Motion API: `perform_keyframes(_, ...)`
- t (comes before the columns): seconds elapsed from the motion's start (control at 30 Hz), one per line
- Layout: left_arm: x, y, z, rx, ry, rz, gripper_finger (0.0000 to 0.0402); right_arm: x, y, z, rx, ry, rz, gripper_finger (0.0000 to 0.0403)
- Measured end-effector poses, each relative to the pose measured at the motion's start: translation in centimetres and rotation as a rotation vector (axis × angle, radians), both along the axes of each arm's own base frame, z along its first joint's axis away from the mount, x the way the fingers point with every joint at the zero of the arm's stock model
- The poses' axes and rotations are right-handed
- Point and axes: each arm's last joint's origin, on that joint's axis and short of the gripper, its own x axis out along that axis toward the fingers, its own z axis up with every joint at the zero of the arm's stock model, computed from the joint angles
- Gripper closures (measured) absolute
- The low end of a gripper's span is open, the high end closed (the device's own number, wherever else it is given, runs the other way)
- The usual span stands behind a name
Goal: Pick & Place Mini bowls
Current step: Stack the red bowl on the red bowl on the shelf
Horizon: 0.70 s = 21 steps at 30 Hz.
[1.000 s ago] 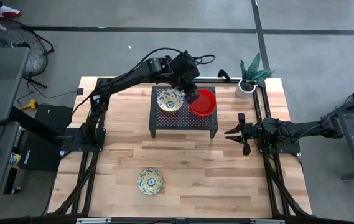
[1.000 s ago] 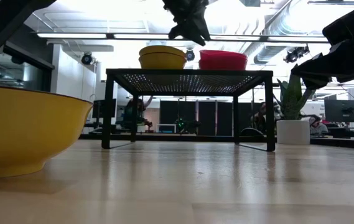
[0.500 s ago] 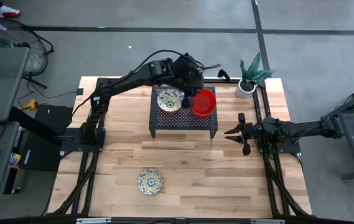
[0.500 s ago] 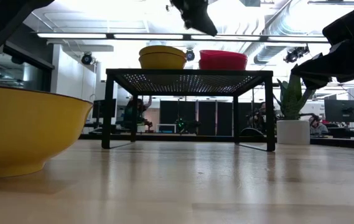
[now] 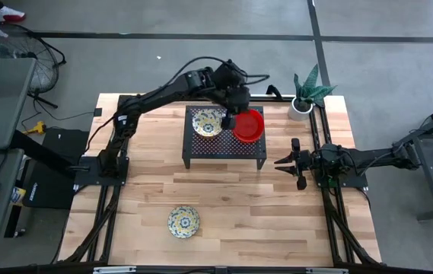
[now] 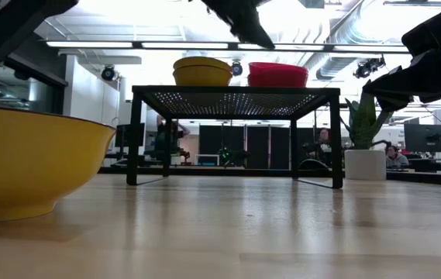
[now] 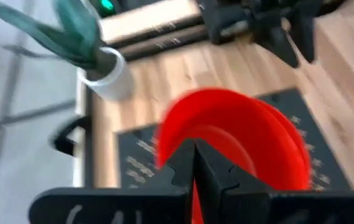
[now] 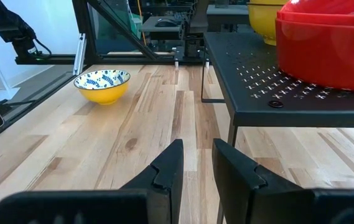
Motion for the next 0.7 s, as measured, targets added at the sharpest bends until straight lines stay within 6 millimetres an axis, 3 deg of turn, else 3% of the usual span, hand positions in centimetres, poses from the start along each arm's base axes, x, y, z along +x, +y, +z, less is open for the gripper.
perform_keyframes(0.27,1.0,0.3,-1.8,-0.067,0.041,0.015,0.0401,0.0,0.0,0.0,0.000,0.000,0.000,0.0329)
perform_keyframes(0.4,0.6,0.6,-0.9,-0.043,0.014,0.062,0.0401,0.0,0.0,0.0,0.000,0.000,0.000,0.0329)
perform_keyframes(0.7,0.3,1.3,-1.5,-0.081,0.052,0.146,0.0401,0.0,0.0,0.0,0.000,0.000,0.000,0.0329)
